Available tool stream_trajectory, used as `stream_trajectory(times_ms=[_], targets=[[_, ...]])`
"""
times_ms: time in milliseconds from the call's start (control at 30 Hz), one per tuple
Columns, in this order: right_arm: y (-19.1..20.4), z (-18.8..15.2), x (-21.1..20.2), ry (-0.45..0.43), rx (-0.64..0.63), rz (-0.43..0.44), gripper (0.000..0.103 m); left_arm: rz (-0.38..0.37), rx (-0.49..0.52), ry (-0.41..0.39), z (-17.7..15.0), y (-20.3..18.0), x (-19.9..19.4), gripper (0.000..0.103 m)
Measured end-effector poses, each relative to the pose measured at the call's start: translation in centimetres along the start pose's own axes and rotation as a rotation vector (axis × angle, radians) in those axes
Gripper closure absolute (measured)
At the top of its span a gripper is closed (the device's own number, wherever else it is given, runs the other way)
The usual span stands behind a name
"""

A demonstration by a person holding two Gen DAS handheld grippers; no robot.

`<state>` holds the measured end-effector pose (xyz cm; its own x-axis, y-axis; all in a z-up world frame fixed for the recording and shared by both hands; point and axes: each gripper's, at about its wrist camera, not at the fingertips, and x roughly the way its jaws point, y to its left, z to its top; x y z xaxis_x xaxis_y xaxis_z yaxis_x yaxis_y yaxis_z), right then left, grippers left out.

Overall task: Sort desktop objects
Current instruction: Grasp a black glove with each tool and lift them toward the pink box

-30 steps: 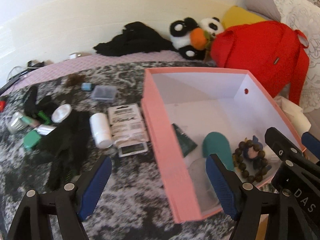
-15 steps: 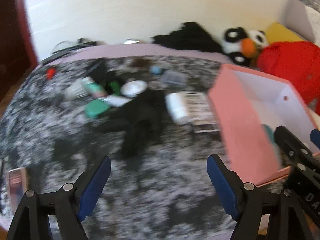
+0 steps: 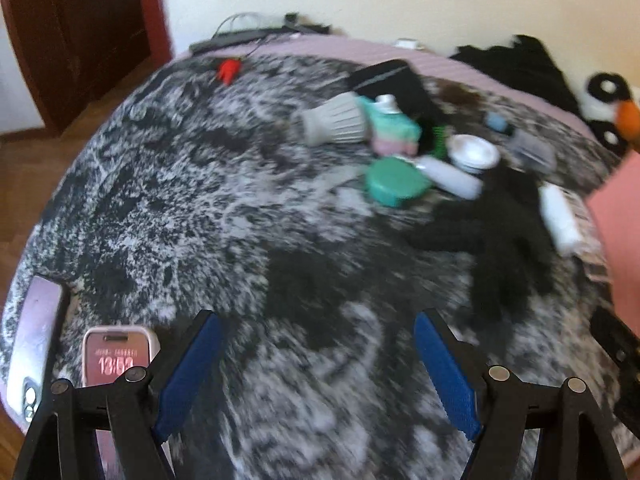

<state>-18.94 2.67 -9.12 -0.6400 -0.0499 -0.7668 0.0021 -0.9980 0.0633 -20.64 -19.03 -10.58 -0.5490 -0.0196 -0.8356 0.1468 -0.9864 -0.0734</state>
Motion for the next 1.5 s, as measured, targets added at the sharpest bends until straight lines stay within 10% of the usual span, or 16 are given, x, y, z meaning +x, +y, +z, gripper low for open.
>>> stream_trajectory(times_ms=[400,733,767,800,833,867,1500], targets=[[-0.3,3.8,11.3,0.066,0.015,-0.013,0.016,-0.007,0.041,-0.048,15.6,-5.1,7.2,0.02],[0.0,4.9,16.2,0.126,-0.037,0.023,0.014,0.135,0.14,0.058,20.2,-12.5,16.6,0.021],[-0.2,4.9,16.4,0.129,-0.035,0.036,0.015,0.136,0.137,0.076,20.0,-12.6,17.3,0.026],[-0.2,4.9,16.5,0.144,-0.033,0.066,0.037,0.137,0.134,0.094,19.8,-12.6,17.9,0.063],[-0.3,5.0,16.6,0.16,-0.031,0.096,0.082,0.136,0.132,0.112,19.6,-12.7,18.5,0.096],[-0.3,5.1,16.4,0.165,-0.031,0.117,0.087,0.129,0.128,0.127,19.2,-12.6,18.7,0.096],[3.4,1.3,-1.0,-0.048,-0.146,0.213,0.09,0.076,0.115,-0.109,8.8,-7.5,-5.0,0.096]])
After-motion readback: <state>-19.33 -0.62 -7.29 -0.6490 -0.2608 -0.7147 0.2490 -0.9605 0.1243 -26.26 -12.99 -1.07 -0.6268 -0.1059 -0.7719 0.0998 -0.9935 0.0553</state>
